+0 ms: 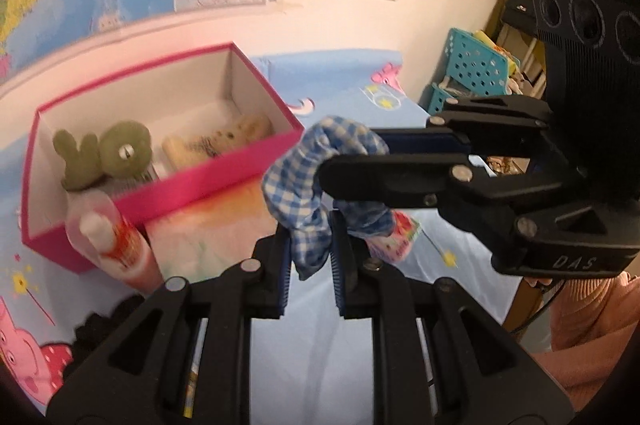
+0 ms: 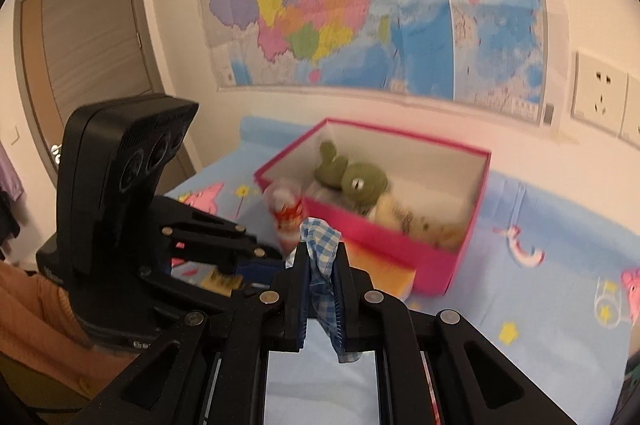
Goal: Organize soft objects
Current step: 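Carry the scrunchie into the pink box and open the right gripper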
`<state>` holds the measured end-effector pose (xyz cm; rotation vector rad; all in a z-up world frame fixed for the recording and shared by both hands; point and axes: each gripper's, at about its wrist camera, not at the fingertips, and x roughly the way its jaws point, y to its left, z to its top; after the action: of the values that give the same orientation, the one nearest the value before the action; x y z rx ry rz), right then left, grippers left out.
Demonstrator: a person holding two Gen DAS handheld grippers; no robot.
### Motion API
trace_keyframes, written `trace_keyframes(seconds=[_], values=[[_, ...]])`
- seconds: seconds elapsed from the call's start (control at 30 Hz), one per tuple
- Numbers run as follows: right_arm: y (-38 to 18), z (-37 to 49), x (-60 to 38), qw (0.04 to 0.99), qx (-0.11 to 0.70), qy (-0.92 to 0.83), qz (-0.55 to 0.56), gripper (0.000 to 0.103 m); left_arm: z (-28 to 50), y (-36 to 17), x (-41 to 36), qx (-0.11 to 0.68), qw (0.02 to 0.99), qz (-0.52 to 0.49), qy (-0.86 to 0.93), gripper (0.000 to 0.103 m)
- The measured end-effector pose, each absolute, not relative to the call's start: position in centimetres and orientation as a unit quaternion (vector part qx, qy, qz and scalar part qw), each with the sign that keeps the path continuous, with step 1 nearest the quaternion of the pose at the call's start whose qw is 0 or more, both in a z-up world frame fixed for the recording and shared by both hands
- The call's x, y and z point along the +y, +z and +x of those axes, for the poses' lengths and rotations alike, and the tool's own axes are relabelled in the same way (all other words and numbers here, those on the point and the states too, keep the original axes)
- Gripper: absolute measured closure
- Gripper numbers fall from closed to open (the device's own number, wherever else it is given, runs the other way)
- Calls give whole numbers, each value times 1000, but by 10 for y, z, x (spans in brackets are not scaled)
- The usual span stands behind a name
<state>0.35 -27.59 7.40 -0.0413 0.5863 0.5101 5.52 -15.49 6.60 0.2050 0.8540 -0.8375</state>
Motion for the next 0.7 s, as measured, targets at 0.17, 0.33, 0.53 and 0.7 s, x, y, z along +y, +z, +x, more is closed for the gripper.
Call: trace_keyframes(seconds=[0.17,0.33,0.53,0.7], values=[[89,32,-278,930,273,244,-21,93,83,79,-159,394,836,90,-372,84],[97,70,-282,937,270,222,-17,93,126,89,-170,397,845,89,-348,84],[95,117,-293,940,278,198,4,93,176,82,-181,425,848,86,-306,84],[81,154,-300,938,300,175,15,93,202,69,-190,446,846,99,-274,84]])
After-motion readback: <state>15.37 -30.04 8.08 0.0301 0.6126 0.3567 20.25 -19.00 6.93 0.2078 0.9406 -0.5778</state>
